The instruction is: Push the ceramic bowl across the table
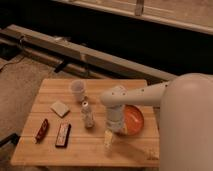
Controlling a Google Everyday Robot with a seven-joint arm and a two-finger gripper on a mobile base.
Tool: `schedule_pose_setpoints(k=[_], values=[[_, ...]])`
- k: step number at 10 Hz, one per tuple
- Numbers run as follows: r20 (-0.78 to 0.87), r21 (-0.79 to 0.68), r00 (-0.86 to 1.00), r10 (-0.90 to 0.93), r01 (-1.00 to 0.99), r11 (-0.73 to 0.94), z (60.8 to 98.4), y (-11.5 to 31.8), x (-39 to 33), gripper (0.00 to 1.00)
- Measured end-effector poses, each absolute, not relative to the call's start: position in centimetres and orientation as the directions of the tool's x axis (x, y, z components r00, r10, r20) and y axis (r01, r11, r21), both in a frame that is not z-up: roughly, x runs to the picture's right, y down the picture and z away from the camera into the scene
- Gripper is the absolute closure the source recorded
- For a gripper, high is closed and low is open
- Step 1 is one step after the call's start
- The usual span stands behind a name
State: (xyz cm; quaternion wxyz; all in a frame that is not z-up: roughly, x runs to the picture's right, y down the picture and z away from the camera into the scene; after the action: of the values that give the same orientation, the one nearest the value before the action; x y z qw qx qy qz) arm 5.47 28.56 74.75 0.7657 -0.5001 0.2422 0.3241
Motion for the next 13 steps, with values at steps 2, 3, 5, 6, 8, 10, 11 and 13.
schedule_pose_setpoints(k=[2,3,5,6,8,10,11,13], values=[[-0.692,-0.617,0.676,0.251,-0.735,0.281,74.1,29.3,5.2,0.20],[-0.690,-0.622,0.680,0.250,-0.733,0.276,73.7,29.6,5.0,0.20],[-0.679,-0.639,0.692,0.244,-0.722,0.266,72.8,30.4,4.4,0.20],[-0.673,-0.649,0.700,0.240,-0.714,0.262,72.4,30.8,4.1,0.20],[-0.664,-0.663,0.710,0.234,-0.704,0.255,71.6,31.5,3.7,0.20],[-0.658,-0.672,0.716,0.231,-0.698,0.248,70.8,32.2,3.4,0.20],[-0.656,-0.675,0.718,0.230,-0.696,0.245,70.5,32.4,3.3,0.20],[-0.651,-0.681,0.723,0.233,-0.691,0.241,69.9,32.8,3.0,0.20]])
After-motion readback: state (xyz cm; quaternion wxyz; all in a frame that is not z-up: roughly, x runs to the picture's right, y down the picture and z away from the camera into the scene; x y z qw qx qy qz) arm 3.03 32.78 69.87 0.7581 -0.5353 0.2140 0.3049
